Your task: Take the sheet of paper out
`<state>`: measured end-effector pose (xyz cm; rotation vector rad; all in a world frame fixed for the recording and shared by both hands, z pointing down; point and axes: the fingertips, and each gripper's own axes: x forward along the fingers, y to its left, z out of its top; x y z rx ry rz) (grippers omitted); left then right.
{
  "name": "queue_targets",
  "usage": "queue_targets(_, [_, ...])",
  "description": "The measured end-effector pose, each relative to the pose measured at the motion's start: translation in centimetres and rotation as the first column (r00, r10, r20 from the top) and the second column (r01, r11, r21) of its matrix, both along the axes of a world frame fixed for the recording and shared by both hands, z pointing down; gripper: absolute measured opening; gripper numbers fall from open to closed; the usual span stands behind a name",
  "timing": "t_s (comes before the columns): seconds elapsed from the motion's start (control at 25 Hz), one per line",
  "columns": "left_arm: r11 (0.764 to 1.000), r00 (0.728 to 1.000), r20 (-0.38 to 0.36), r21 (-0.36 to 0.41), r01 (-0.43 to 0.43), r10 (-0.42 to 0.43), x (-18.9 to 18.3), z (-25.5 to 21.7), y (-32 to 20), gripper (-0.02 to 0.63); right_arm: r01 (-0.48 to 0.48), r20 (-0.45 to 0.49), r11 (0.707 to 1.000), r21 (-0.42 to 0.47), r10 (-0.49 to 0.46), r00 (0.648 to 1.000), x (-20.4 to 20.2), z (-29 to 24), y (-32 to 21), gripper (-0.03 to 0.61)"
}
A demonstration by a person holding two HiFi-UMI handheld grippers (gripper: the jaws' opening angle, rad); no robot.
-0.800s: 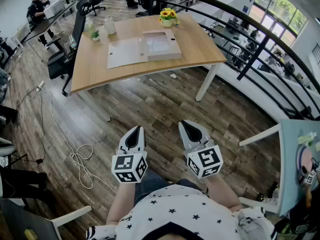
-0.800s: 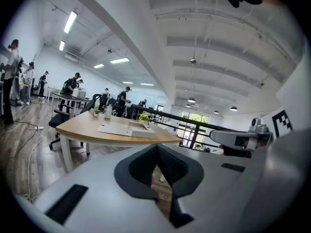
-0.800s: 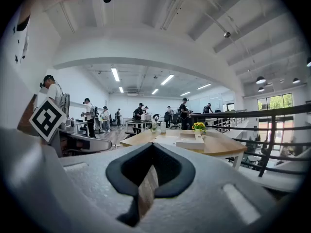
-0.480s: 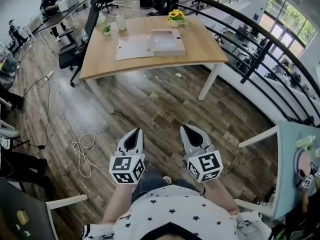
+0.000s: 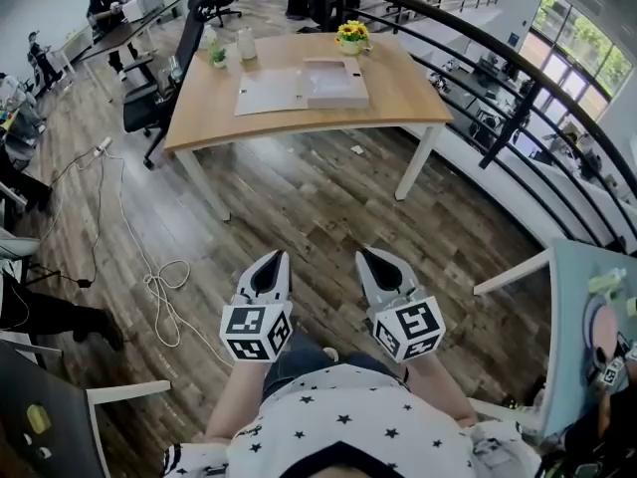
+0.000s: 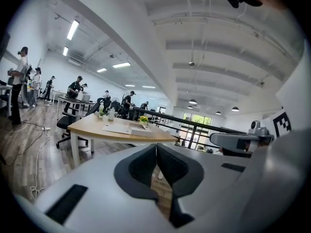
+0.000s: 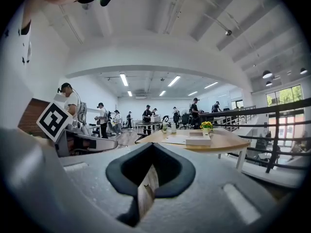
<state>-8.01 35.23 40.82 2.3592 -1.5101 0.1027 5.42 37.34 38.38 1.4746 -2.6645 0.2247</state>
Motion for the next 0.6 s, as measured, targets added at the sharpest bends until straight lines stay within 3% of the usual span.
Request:
queue_targets(0.2, [1.0, 1.0, 0.003, 0.009, 0.008, -0.008, -0.1, 0.0, 0.2, 0.006, 0.033, 0.024, 0.999, -0.02, -0.033, 0.999, -0.7, 0.8, 0.1, 0.01])
queue_targets(0.32, [1.0, 1.0, 0.006, 0.004, 0.005, -0.005, -0.1, 0.1, 0.0, 0.057, 0.055, 0.025, 0.998, -0.034, -0.054, 0.998, -1.0, 1.2, 0.0, 0.029])
queue_targets(0.6, [1.0, 1.0, 0.007, 0.001, -0.019, 0.019, 0.3, 0.5, -2.4, 0.095, 0.054, 0.026, 0.997, -0.053, -0.053, 0.998, -1.1, 2.1, -2.4, 0.076])
